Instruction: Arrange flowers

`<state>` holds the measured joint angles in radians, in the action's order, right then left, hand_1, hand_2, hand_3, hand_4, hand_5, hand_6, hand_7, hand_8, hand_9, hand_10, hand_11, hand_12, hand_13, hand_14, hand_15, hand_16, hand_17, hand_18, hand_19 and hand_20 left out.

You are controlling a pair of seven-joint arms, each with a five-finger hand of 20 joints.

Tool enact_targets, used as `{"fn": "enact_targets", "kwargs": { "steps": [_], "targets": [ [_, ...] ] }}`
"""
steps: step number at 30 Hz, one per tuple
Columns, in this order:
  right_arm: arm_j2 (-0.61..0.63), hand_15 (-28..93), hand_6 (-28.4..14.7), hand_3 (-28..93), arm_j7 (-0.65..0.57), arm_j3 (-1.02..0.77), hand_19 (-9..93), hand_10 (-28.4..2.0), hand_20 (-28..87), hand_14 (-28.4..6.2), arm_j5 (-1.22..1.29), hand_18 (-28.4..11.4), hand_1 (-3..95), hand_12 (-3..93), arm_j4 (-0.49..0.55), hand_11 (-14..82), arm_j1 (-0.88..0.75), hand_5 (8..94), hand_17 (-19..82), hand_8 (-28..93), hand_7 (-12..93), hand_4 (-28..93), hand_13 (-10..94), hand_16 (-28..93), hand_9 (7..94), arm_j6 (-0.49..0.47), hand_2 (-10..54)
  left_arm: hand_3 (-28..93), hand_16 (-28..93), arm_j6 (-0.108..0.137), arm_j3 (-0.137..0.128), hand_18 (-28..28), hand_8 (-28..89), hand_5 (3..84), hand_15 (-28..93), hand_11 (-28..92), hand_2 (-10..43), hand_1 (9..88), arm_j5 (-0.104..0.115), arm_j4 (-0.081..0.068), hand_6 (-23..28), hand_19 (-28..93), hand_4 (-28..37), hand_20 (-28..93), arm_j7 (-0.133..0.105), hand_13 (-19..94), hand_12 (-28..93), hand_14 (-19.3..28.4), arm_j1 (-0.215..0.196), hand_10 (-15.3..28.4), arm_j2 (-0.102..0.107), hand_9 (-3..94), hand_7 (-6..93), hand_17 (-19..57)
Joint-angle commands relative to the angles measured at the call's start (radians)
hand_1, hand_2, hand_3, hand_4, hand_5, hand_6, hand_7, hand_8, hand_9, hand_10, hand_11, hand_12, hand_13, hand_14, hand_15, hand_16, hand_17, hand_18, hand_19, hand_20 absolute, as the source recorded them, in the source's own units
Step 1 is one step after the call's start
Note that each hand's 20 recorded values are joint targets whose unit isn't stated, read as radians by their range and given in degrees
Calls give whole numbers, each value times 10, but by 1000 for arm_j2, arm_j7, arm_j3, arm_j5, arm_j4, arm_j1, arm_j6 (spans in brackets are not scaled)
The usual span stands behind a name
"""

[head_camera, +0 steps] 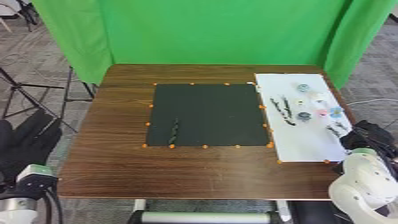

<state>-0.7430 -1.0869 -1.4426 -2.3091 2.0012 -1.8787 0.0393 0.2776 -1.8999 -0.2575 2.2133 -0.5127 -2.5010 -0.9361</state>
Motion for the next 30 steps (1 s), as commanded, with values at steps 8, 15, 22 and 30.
{"fn": "enact_targets", "kwargs": {
  "steps": [8,15,22,30],
  "targets": [
    [-121,628,-33,728,119,316,932,-121,464,-79,9,-172,538,397,98,404,345,761,636,207,407,-265,842,361,855,93,-95,668,-113,0,8,100,-102,391,363,228,141,256,-9,0,89,294,-283,51,14,214,88,149,0,155,-4,311,164,-55],
    [-248,624,-30,731,156,485,932,-127,466,-76,58,-166,522,375,47,414,481,766,651,215,409,-240,851,367,861,40,-95,669,-111,-5,36,100,-102,391,362,227,141,255,-12,-10,90,295,-283,51,22,214,88,148,33,155,8,311,163,-55],
    [-346,619,-28,727,164,555,932,-131,466,-76,54,-160,516,336,-19,428,503,768,659,222,413,-231,857,370,864,-8,-86,670,-111,9,54,101,-101,390,362,227,141,253,-30,-12,90,294,-283,50,44,213,89,149,45,156,10,310,164,-55],
    [-397,619,-29,728,207,605,932,-131,467,-75,112,-158,516,334,-146,431,510,763,658,222,418,-234,855,372,863,30,-85,672,-112,15,86,101,-103,393,366,230,145,255,-54,-24,91,295,-283,50,76,214,88,149,76,156,7,313,167,-55]
  ]
}}
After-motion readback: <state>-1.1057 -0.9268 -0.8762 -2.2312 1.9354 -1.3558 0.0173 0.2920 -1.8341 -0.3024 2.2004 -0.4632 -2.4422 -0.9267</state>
